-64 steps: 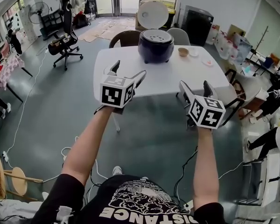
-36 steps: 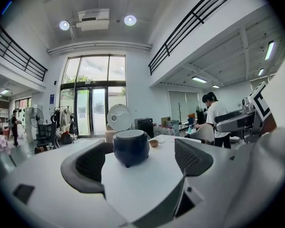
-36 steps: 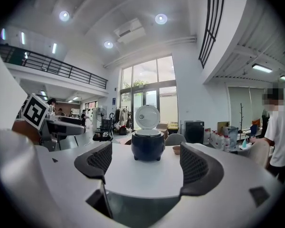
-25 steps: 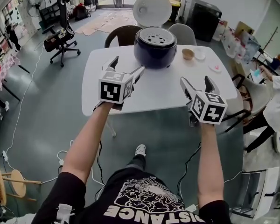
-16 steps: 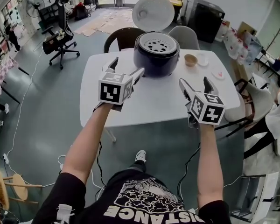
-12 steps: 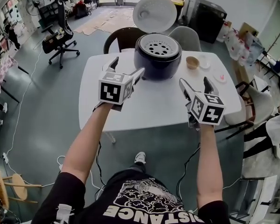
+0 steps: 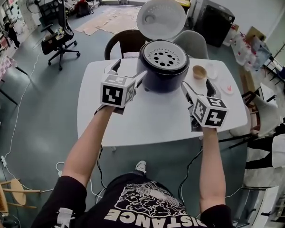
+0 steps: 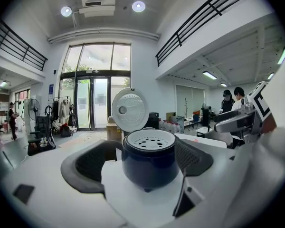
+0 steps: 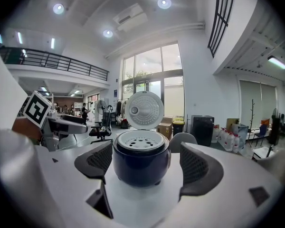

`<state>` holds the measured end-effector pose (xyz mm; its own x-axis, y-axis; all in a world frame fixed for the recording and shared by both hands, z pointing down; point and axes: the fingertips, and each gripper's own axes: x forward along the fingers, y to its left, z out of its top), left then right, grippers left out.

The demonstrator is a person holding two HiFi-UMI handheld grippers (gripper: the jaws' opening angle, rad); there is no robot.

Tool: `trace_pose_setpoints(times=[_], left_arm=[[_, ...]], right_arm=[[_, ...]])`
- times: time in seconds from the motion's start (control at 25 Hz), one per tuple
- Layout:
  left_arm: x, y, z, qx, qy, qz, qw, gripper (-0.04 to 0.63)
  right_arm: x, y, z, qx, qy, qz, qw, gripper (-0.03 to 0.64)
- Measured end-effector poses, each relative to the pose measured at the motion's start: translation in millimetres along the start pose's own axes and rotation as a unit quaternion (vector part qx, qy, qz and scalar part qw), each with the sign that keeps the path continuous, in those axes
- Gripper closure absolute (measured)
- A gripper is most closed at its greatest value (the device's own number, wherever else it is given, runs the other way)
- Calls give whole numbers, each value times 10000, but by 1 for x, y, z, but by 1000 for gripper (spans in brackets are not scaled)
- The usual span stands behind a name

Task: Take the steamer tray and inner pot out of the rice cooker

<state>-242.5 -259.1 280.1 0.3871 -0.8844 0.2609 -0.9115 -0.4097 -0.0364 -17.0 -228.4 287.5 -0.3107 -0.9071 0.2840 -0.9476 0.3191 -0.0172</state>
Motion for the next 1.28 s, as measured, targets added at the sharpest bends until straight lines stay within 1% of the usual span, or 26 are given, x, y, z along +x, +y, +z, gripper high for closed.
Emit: trace_pose_setpoints(times=[0.12,0.28,0.44,0.6,0.76,0.88,0.96,1.16,1.28], left_arm=[[14,10,1,15,-86,19,10000,155],[32,15,-5,12,45,19,10000,155],[53,11,15,1,128,107,9999,155],[64,15,0,22,156,208,9997,155],[85,22,4,6,140,367,9992,155],[112,21,6,-74,86,545,9984,155],[135,20,8,-103,68,668,9977,155],[183,32,8,-260,44,978,9949,155],[210,34,8,-359,45,1142,9928,155]], right_arm=[[20,0,0,-15,-22,17,10000,173],[38,-5,4,-79,13,114,9999,173],[57,-29,28,-199,65,330,9992,175],[79,-30,19,-545,166,630,9964,176],[109,-31,31,-984,279,1068,9890,176],[137,-44,36,-1395,311,1413,9796,176],[158,-56,38,-1718,344,1660,9704,176],[215,-69,38,-2396,564,2294,9417,176],[244,-80,38,-2683,683,2599,9251,176]])
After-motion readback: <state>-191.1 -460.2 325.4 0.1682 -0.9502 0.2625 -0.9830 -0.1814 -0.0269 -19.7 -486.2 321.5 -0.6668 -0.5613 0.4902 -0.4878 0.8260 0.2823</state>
